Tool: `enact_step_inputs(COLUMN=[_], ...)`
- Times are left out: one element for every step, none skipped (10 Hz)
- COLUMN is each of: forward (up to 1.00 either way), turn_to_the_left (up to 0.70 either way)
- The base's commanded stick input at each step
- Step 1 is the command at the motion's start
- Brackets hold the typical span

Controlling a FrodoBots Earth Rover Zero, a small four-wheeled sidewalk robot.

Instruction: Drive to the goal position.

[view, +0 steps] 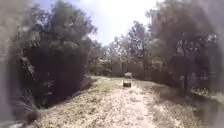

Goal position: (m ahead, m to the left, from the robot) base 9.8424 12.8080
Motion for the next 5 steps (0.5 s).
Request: enact_step_inputs(forward=[0.7, 0.7, 0.7, 0.7, 0.7], turn_to_the_left=[0.0, 0.0, 0.0, -0.2, -0.35])
